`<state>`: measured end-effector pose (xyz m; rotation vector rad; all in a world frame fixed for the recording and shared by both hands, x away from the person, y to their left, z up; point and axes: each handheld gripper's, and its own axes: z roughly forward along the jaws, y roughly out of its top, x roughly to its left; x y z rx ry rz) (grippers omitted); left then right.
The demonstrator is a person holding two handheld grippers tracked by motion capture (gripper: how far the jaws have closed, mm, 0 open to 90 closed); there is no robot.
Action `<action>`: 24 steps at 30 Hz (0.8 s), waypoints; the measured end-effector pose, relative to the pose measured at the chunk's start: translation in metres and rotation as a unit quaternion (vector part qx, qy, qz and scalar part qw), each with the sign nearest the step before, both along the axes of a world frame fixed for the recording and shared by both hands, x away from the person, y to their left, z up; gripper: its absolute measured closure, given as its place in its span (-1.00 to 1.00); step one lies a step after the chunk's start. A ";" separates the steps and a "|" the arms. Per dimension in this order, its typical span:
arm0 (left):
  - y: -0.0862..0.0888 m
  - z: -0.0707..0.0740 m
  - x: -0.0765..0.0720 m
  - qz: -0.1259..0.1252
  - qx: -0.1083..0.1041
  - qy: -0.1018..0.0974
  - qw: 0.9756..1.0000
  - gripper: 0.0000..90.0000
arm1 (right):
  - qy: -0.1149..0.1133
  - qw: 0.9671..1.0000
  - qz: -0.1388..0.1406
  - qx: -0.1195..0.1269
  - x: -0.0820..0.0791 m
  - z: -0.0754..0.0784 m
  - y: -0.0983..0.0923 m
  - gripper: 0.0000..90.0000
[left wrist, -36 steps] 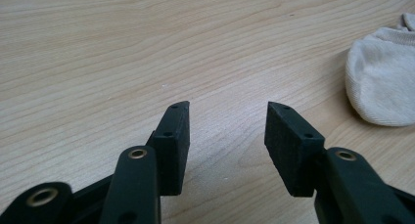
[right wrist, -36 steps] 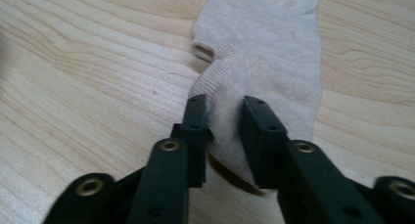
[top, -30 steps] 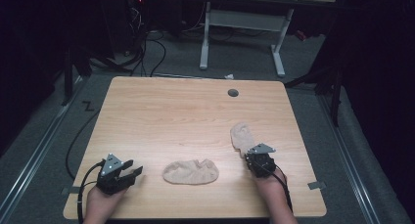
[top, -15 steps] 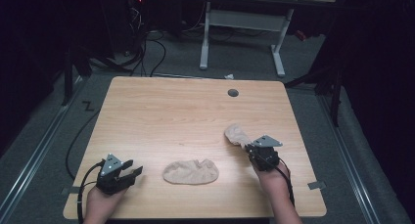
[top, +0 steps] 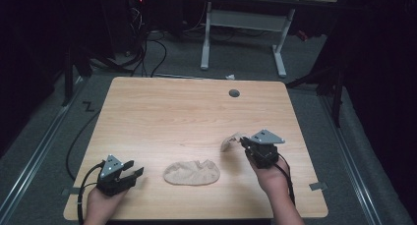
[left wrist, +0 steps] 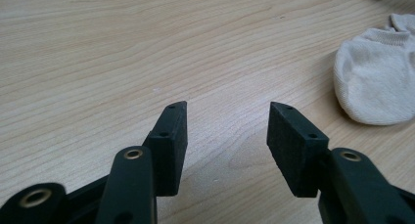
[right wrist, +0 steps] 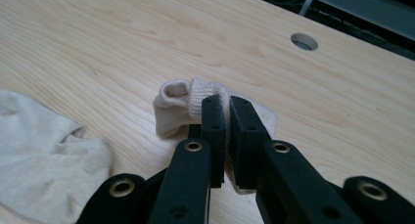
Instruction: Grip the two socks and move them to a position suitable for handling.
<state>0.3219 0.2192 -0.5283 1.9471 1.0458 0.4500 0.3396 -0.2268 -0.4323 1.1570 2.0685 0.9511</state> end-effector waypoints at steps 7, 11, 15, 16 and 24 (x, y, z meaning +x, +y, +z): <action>-0.001 -0.001 0.000 -0.002 -0.002 0.001 1.000 0.12 | -0.009 1.000 0.025 0.006 -0.009 0.011 0.017 0.91; -0.001 -0.001 0.000 -0.004 -0.003 0.002 1.000 0.11 | -0.016 0.999 0.049 0.015 -0.018 0.017 0.030 0.91; -0.002 -0.001 0.000 -0.005 -0.004 0.001 1.000 0.11 | -0.022 0.997 0.071 0.027 -0.027 0.020 0.044 0.91; -0.002 -0.001 0.000 -0.006 -0.003 0.001 1.000 0.11 | -0.020 0.997 0.075 0.032 -0.028 0.020 0.046 0.91; -0.001 0.000 -0.001 -0.007 -0.005 -0.001 1.000 0.11 | 0.012 0.993 0.107 0.049 -0.025 0.002 0.066 0.90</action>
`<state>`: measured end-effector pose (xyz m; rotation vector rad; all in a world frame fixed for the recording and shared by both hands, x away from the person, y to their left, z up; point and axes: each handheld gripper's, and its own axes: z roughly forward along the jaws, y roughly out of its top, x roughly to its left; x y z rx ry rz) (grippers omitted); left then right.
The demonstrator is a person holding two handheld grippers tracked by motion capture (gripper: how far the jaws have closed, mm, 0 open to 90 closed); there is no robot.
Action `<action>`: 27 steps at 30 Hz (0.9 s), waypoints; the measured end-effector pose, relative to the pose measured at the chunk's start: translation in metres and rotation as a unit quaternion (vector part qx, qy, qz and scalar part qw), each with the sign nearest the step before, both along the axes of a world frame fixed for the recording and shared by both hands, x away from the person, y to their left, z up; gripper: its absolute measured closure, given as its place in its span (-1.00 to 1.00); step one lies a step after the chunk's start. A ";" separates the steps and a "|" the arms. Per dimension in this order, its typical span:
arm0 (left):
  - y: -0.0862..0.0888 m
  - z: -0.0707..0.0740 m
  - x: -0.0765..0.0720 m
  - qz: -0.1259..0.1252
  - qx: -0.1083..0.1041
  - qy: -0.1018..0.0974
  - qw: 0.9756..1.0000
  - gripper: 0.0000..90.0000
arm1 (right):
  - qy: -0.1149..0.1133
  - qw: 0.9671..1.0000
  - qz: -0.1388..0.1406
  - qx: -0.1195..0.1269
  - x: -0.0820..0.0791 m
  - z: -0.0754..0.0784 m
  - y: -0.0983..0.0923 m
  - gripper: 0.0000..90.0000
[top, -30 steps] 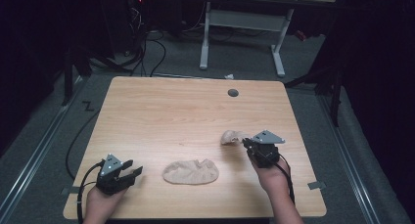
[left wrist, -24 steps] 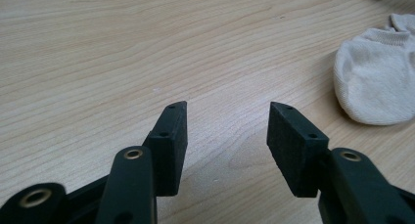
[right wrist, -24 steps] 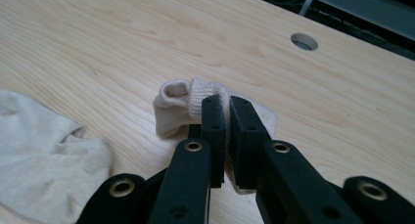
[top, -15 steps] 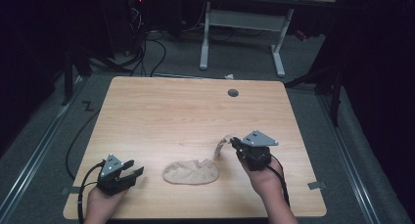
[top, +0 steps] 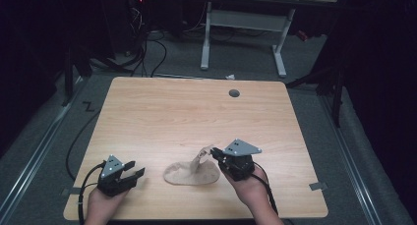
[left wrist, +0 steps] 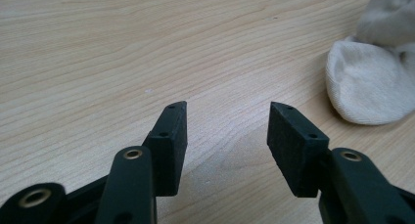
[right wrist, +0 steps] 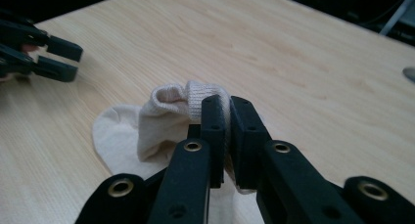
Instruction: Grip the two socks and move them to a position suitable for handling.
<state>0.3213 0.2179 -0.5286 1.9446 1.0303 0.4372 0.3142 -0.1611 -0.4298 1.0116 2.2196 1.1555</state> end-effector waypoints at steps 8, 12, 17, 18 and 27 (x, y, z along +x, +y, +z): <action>-0.004 -0.001 0.000 -0.011 0.002 0.000 1.000 0.10 | 0.067 0.996 -0.052 0.009 0.022 -0.043 -0.026 0.89; -0.018 0.001 -0.002 -0.036 0.003 -0.007 0.999 0.08 | 0.095 0.992 -0.077 0.016 0.030 -0.063 -0.039 0.88; -0.062 0.013 -0.007 -0.099 0.006 -0.019 0.995 0.04 | 0.106 0.990 -0.086 0.024 0.033 -0.076 -0.046 0.87; -0.074 0.015 -0.007 -0.115 0.012 -0.021 0.993 0.04 | 0.104 0.991 -0.085 0.025 0.033 -0.077 -0.046 0.87; -0.165 0.013 0.004 -0.181 0.067 -0.045 0.980 0.04 | 0.101 0.991 -0.080 0.037 0.033 -0.080 -0.047 0.87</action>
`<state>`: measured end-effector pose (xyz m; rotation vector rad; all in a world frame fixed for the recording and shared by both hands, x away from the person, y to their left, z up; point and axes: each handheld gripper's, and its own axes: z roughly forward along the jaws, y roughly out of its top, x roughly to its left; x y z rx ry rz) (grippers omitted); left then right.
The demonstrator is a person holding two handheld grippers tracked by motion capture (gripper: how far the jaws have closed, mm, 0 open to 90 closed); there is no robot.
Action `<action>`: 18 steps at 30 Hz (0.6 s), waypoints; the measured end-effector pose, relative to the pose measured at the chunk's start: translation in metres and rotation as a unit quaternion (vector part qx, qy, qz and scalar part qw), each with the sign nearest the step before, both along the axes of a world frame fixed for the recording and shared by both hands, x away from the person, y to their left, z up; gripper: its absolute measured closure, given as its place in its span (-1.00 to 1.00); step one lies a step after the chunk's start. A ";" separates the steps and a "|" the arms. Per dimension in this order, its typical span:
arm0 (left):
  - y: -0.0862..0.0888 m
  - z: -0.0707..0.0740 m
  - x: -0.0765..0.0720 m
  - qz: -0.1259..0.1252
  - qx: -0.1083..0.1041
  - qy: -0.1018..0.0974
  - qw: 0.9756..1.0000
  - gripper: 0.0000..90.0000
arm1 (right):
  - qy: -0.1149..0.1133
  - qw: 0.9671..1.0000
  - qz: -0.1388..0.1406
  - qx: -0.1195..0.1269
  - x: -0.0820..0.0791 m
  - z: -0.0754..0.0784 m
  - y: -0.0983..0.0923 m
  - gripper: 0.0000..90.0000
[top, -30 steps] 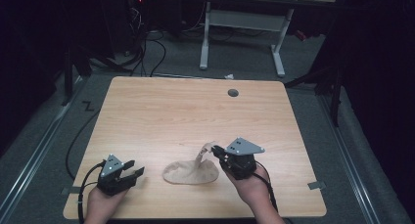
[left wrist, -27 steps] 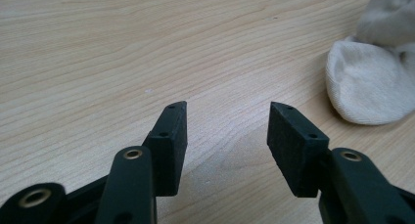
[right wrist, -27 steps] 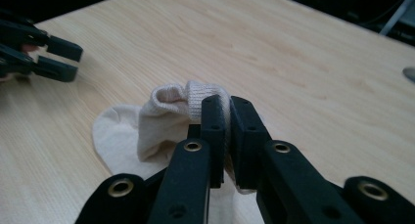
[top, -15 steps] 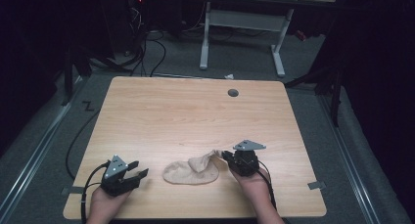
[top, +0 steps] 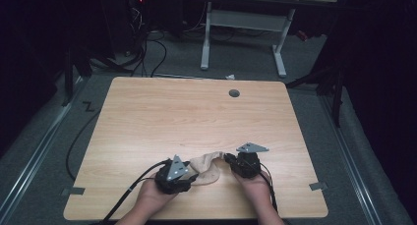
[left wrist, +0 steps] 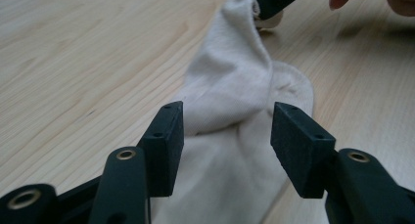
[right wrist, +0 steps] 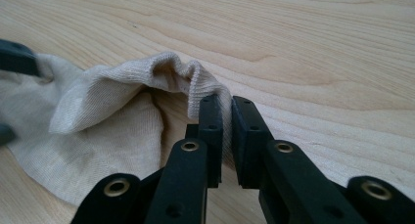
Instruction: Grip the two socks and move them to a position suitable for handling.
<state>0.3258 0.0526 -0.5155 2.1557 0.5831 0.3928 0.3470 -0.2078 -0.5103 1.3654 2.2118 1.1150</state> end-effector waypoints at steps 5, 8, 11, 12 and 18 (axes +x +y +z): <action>-0.016 -0.003 0.006 -0.002 0.010 -0.002 1.000 0.54 | -0.001 1.000 -0.001 0.008 -0.001 -0.002 -0.004 0.87; -0.014 0.001 0.007 0.008 0.002 -0.012 1.000 0.95 | -0.004 1.000 0.000 0.011 -0.003 -0.001 -0.007 0.88; -0.008 0.008 0.005 0.013 -0.009 -0.024 1.000 1.00 | -0.010 1.000 0.001 0.012 -0.005 0.001 -0.007 0.89; -0.006 0.011 0.004 0.016 -0.016 -0.026 0.999 1.00 | -0.013 1.000 0.002 0.015 -0.007 0.002 -0.008 0.89; -0.001 0.016 0.002 0.020 -0.019 -0.023 0.999 0.85 | -0.025 1.000 0.004 0.017 -0.013 0.008 -0.006 0.89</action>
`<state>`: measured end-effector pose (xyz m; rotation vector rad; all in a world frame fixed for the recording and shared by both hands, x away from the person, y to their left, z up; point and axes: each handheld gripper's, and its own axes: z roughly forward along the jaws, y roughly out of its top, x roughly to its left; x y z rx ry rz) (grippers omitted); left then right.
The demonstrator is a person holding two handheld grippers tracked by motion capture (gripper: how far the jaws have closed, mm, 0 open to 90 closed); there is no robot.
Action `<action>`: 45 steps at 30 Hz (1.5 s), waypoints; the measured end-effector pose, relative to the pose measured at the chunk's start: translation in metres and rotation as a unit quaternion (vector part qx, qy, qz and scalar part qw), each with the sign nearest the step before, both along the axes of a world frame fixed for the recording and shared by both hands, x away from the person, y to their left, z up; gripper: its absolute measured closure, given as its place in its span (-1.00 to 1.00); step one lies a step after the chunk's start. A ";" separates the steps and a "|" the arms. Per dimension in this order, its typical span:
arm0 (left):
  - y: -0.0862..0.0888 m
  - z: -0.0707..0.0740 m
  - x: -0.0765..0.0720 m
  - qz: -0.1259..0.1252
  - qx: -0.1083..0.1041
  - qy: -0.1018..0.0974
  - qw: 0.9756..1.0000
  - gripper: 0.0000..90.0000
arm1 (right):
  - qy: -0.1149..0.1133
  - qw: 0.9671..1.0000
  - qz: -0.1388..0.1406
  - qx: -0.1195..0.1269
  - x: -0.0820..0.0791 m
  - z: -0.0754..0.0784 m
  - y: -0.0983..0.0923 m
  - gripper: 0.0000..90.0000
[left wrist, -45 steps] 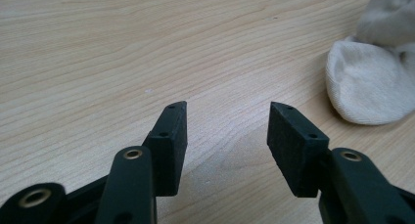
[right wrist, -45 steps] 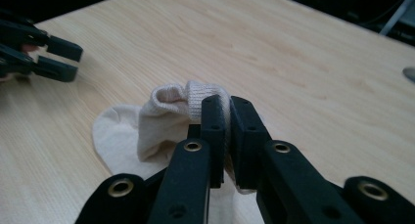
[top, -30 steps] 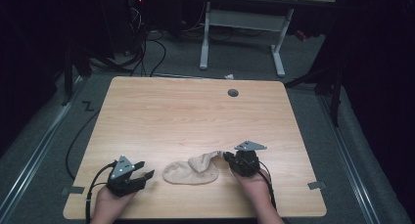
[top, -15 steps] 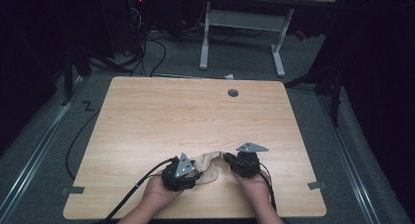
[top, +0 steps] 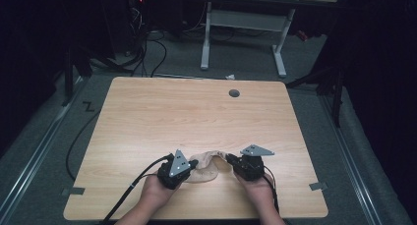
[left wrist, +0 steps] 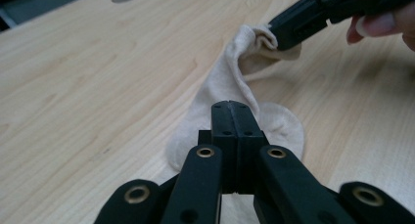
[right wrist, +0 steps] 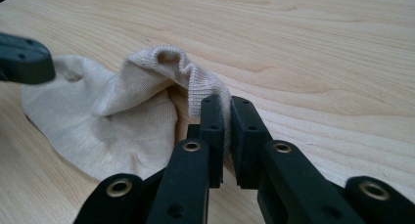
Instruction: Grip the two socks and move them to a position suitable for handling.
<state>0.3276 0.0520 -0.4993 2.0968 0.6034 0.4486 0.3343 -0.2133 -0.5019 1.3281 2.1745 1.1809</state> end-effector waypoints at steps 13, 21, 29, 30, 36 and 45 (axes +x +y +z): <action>-0.013 -0.014 0.013 0.028 0.028 -0.003 0.999 0.92 | 0.009 1.000 -0.001 -0.001 0.001 -0.001 -0.001 0.90; 0.018 0.021 0.002 0.034 -0.013 -0.008 0.999 0.96 | -0.004 1.000 0.017 0.010 -0.006 0.010 0.007 0.90; 0.061 0.030 -0.024 0.043 -0.024 0.038 0.998 0.96 | -0.016 0.997 0.068 0.018 -0.022 0.022 0.038 0.89; 0.063 0.027 -0.024 0.044 -0.024 0.042 0.998 0.96 | -0.014 0.997 0.074 0.014 -0.023 0.020 0.042 0.89; 0.076 0.009 -0.021 0.049 -0.037 0.081 0.995 0.95 | -0.001 0.996 0.090 0.004 -0.027 0.012 0.055 0.88; 0.084 -0.003 0.021 0.087 -0.047 0.084 0.992 0.61 | -0.021 0.998 0.051 -0.007 0.008 0.009 0.063 0.66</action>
